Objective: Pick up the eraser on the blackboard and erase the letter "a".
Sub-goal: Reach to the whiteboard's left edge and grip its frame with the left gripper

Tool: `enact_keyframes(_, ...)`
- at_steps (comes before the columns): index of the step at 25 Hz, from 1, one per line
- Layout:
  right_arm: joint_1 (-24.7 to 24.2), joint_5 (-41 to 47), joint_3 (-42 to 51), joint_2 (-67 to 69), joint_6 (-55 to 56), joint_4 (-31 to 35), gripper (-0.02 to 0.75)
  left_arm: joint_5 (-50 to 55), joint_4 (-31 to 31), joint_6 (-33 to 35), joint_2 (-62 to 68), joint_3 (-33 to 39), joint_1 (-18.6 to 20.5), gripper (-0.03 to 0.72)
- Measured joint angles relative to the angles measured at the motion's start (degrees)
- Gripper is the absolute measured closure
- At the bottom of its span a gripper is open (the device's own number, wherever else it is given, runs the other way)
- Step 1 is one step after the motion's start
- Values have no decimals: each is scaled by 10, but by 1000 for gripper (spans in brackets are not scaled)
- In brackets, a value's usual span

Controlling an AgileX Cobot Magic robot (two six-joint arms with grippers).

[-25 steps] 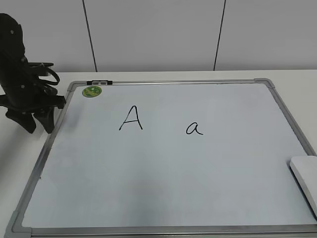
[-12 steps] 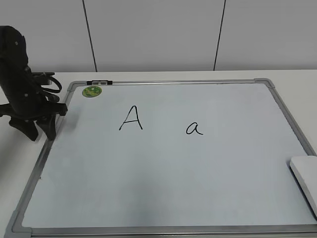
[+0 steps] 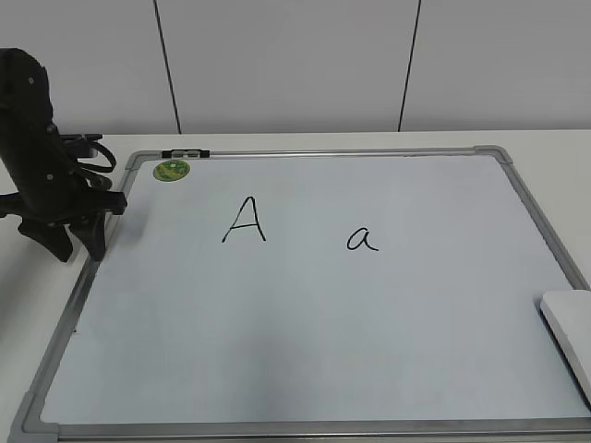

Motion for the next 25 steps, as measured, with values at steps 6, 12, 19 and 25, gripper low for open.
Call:
enact_keyframes(6,0,0,0,0,0,0,190,-1,0,0,0,0,0,353)
enact_keyframes(12,0,-1,0,0,0,0,190,-1,0,0,0,0,0,353)
enact_keyframes(19,0,-1,0,0,0,0,190,-1,1,0,0,0,0,353)
enact_keyframes(25,0,-1,0,0,0,0,190,-2,1,0,0,0,0,353)
